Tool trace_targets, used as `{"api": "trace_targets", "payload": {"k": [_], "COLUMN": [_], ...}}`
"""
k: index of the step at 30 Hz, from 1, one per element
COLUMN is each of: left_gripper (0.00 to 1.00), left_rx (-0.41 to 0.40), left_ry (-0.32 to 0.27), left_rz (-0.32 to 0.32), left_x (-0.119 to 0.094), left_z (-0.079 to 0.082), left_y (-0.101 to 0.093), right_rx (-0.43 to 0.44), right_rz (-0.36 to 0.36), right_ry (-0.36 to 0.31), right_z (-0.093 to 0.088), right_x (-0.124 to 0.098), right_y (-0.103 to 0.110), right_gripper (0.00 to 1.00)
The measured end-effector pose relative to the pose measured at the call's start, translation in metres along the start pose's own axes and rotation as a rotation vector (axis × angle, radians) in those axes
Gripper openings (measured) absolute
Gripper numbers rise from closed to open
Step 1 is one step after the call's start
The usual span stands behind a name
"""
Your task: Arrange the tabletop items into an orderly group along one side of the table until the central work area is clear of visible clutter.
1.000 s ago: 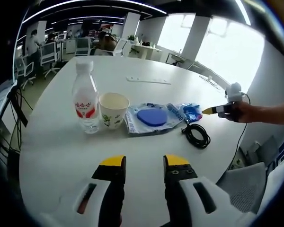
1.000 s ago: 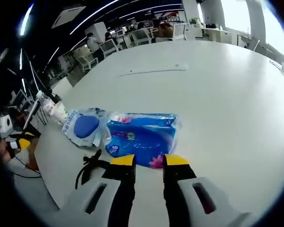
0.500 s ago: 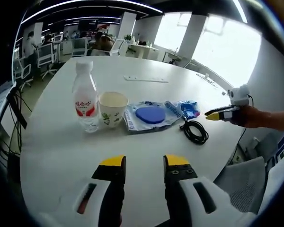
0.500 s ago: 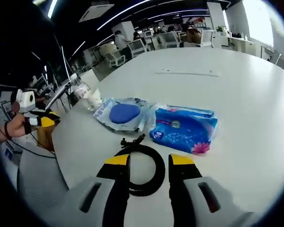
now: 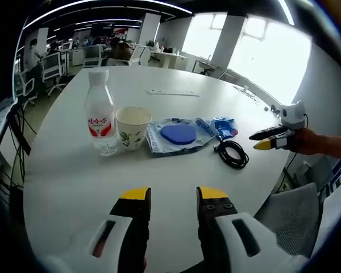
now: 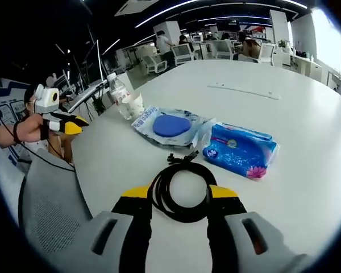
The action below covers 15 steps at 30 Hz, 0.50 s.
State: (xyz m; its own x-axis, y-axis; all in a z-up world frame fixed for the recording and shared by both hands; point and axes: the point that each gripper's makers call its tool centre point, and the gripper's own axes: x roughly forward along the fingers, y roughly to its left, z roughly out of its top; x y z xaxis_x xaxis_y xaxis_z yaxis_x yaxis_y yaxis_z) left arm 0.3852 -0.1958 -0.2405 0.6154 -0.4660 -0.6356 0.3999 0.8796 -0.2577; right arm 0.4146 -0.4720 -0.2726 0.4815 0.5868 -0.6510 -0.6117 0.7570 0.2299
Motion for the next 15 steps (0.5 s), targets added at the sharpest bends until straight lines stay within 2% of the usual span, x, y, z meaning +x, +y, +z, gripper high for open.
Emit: {"api": "trace_targets", "payload": {"k": [15], "left_gripper": [0.31], "left_rx": [-0.009], "left_ry": [-0.001], "left_rz": [0.003], "left_x": [-0.0028], "left_z": [-0.0047], "left_y": [0.0006], "right_rx": [-0.002], "right_rz": [0.011], "right_ry": [0.019], "right_z": [-0.0043], "right_x": [-0.0008], "right_y": [0.0040], "right_gripper": [0.37]}}
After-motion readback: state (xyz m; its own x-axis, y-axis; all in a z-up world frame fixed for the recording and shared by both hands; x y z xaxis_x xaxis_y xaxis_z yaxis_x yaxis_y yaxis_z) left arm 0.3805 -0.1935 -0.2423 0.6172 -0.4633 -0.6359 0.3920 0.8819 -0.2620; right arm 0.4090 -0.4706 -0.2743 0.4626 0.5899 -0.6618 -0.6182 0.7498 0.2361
